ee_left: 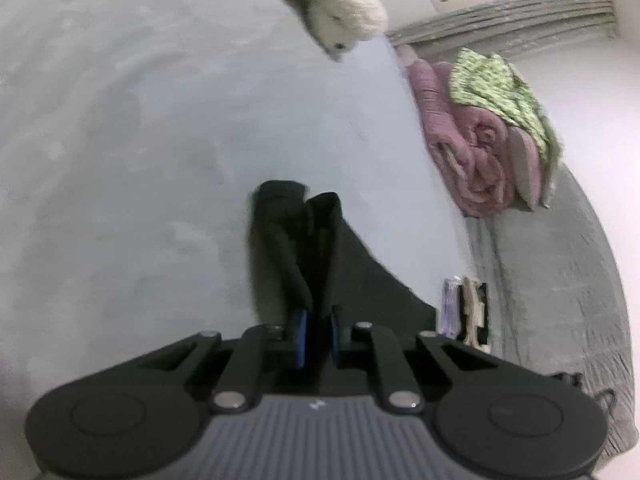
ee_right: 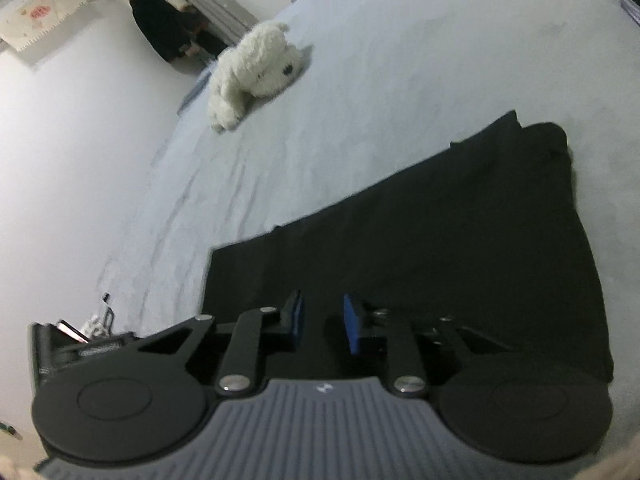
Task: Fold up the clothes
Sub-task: 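Grasp the bundle's edge with both grippers, then lift the edge with both grippers and fold it over the bundle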
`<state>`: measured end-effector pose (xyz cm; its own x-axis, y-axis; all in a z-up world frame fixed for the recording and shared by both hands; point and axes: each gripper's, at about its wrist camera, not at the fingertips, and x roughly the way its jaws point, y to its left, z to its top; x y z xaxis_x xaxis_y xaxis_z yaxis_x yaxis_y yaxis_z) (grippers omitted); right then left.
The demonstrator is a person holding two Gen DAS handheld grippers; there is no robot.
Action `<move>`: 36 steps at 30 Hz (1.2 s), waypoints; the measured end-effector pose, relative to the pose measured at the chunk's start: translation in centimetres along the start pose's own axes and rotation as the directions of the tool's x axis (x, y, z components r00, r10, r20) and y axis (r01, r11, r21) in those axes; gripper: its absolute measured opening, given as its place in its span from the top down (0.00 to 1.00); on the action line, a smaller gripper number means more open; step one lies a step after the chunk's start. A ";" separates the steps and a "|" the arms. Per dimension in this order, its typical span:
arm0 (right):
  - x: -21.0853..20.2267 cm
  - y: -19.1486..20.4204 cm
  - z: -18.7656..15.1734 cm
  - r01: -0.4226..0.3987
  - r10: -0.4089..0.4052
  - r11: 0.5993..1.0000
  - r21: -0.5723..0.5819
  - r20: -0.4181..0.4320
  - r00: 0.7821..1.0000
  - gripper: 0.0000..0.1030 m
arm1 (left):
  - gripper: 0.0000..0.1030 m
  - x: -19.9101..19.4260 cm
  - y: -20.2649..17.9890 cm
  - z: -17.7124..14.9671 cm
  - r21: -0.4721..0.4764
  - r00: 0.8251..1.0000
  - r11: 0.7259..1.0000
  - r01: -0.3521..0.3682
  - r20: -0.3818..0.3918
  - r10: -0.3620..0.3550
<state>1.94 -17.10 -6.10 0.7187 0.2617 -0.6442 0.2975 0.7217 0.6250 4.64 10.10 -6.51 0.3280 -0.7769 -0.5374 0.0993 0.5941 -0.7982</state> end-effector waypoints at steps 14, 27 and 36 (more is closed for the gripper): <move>0.4 -3.1 0.0 -0.049 0.055 0.993 0.105 -0.050 0.997 0.88 | 0.91 1.4 -4.3 -0.1 0.046 0.987 0.986 0.162 -0.011 -0.161; -5.0 -7.9 -0.4 -0.307 0.304 0.872 0.382 0.069 0.950 0.43 | 0.95 5.3 -5.8 -1.9 0.014 0.958 0.959 0.283 -0.063 -0.281; -7.4 -10.5 -0.9 -0.364 0.342 0.787 0.499 0.138 0.929 0.41 | 0.95 7.4 -6.8 -3.1 0.017 0.947 0.952 0.304 -0.108 -0.301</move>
